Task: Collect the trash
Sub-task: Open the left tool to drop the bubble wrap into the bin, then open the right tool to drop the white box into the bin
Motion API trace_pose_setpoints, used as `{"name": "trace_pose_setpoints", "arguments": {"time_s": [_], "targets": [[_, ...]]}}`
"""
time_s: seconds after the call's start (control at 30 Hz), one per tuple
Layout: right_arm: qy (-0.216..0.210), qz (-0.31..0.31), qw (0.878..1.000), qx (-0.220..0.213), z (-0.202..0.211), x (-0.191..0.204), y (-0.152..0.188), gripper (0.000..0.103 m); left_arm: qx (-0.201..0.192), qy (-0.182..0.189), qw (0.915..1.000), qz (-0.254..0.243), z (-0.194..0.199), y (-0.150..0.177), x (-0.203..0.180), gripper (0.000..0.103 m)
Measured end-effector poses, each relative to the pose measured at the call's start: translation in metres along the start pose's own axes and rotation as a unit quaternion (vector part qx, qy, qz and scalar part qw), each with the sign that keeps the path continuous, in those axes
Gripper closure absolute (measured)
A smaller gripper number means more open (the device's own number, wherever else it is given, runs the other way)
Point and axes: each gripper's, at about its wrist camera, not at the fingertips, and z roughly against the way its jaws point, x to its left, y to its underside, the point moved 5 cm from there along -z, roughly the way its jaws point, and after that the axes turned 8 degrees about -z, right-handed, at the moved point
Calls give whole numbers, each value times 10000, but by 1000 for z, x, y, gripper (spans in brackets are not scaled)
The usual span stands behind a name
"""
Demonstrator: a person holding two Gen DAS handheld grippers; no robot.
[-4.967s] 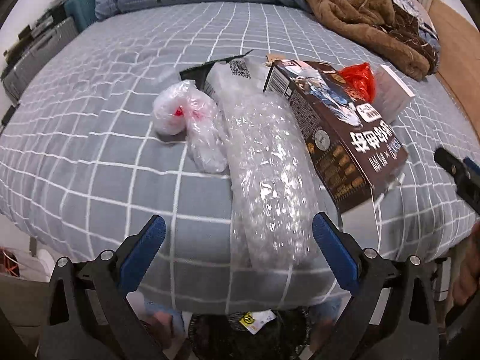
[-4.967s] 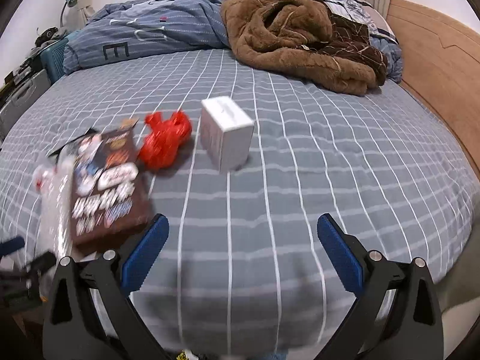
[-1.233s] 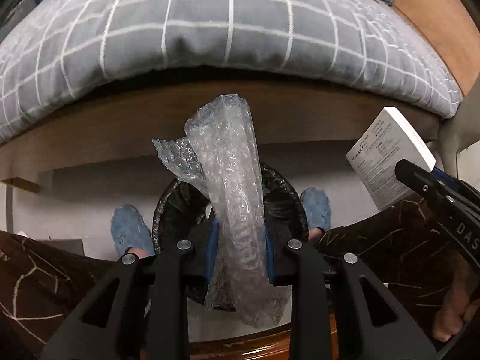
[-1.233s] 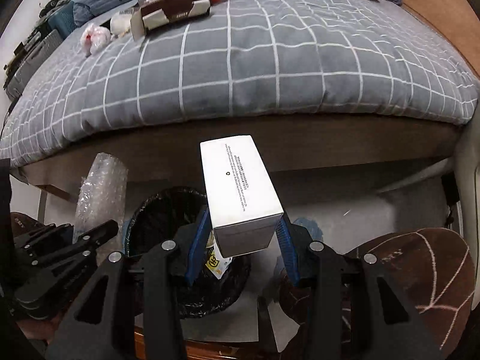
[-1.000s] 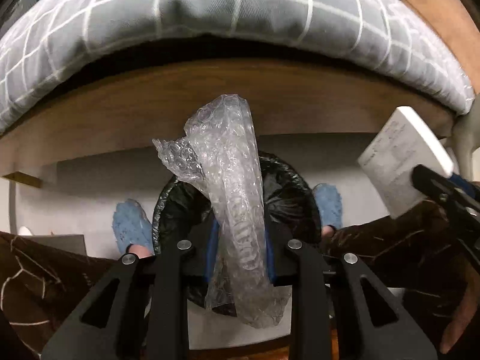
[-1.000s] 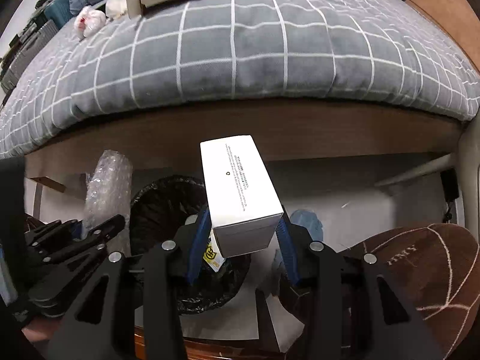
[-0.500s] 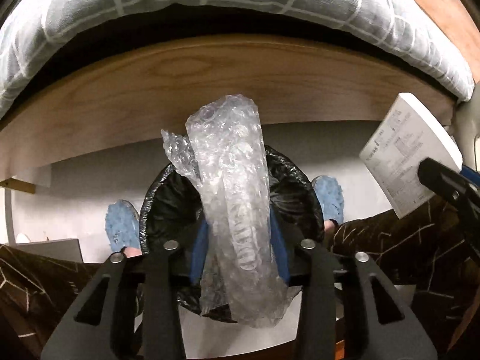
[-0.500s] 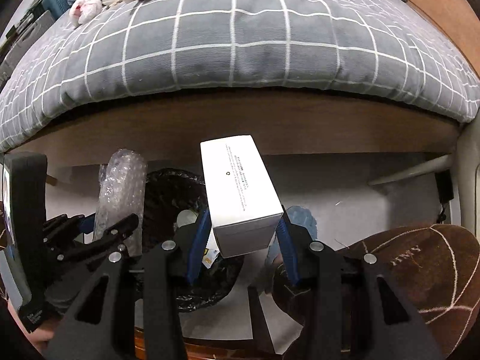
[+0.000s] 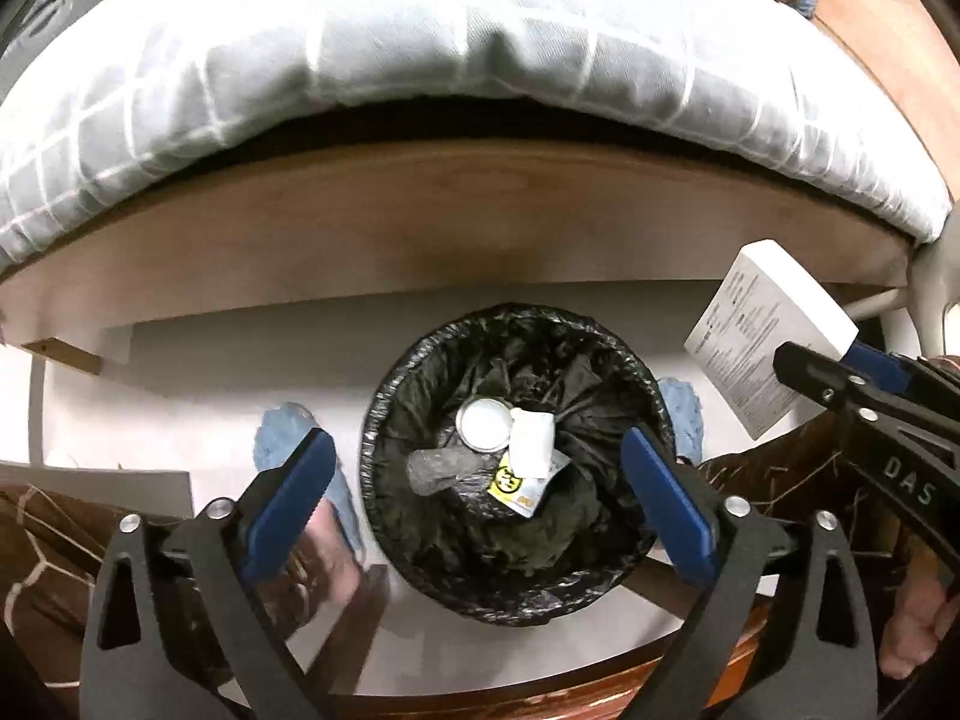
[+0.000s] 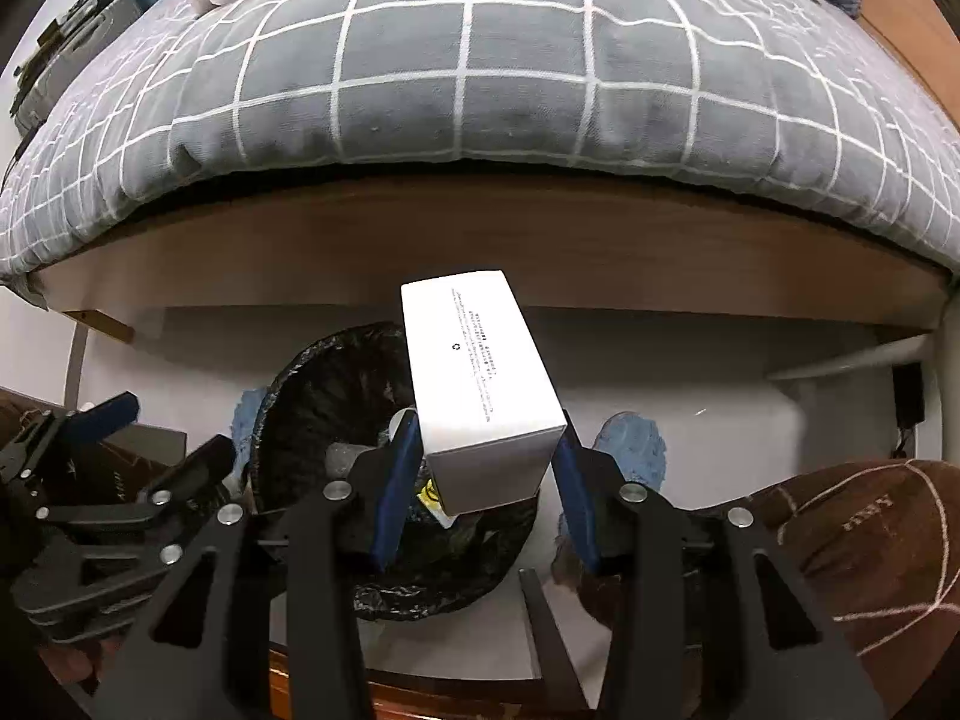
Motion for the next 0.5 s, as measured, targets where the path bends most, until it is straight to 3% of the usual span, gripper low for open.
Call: {"name": "trace_pose_setpoints", "arguments": {"time_s": [0.17, 0.5], "targets": [[-121, 60, 9998, 136, -7, 14, 1, 61, -1, 100, 9999, 27, 15, -3, 12, 6], [-179, 307, 9989, 303, -17, 51, 14, 61, 117, -56, 9996, 239, 27, 4, 47, 6]]}}
